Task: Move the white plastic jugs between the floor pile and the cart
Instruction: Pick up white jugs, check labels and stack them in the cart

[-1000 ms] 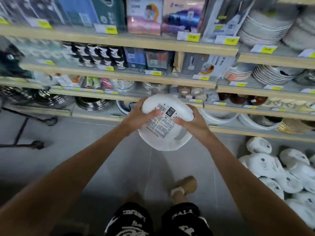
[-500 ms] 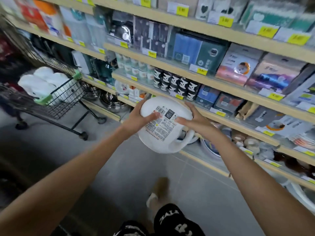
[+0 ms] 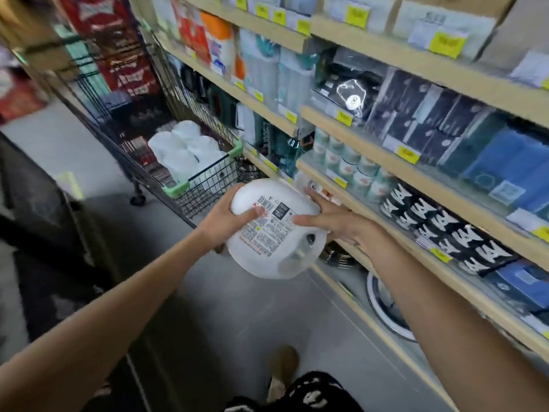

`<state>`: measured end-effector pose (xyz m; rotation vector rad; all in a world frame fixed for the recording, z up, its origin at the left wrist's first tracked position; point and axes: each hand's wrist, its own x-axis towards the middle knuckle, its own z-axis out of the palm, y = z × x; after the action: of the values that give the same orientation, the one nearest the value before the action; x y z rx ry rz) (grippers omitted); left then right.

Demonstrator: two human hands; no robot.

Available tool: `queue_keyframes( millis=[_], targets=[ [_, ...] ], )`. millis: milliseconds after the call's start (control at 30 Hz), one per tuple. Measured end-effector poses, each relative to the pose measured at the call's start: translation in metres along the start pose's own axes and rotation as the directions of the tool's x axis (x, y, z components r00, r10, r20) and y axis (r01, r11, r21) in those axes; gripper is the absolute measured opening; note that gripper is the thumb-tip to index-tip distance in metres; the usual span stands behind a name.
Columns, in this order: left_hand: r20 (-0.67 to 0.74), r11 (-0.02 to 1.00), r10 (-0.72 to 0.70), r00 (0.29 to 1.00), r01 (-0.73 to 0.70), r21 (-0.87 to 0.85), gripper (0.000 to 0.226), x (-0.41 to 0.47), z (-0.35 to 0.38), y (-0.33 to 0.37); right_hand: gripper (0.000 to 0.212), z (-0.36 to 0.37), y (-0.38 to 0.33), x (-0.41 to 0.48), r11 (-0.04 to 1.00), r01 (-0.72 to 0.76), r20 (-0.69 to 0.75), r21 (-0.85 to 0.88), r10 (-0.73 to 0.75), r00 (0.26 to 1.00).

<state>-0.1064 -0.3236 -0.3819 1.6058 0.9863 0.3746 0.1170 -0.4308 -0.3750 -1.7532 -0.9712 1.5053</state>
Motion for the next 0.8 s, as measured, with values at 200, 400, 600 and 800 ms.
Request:
queue_keyframes(
  millis=[200, 400, 600, 800],
  targets=[
    [-0.227, 0.999, -0.02, 0.974, 0.014, -0.029, 0.062, 0.05, -0.082, -0.012, 0.124, 0.019, -0.075, 0.115, 0.987, 0.126, 0.136, -0.1, -0.112, 0.984],
    [-0.293, 0.992, -0.09, 0.952, 0.06, -0.111, 0.06, 0.108, -0.165, -0.031, 0.091, 0.059, -0.116, 0.213, 0.977, 0.2, 0.093, -0.069, -0.193, 0.977],
    [-0.268, 0.987, -0.157, 0.951, 0.143, -0.069, 0.087, 0.208, -0.262, -0.075, 0.093, 0.093, -0.156, 0.32, 0.98, 0.185, 0.038, -0.067, -0.183, 0.982],
    [-0.072, 0.985, -0.153, 0.986, 0.146, -0.09, 0.075, 0.302, -0.338, -0.09, 0.111, 0.128, -0.201, 0.413, 0.948, 0.149, -0.085, -0.28, -0.179, 0.98]
  ],
)
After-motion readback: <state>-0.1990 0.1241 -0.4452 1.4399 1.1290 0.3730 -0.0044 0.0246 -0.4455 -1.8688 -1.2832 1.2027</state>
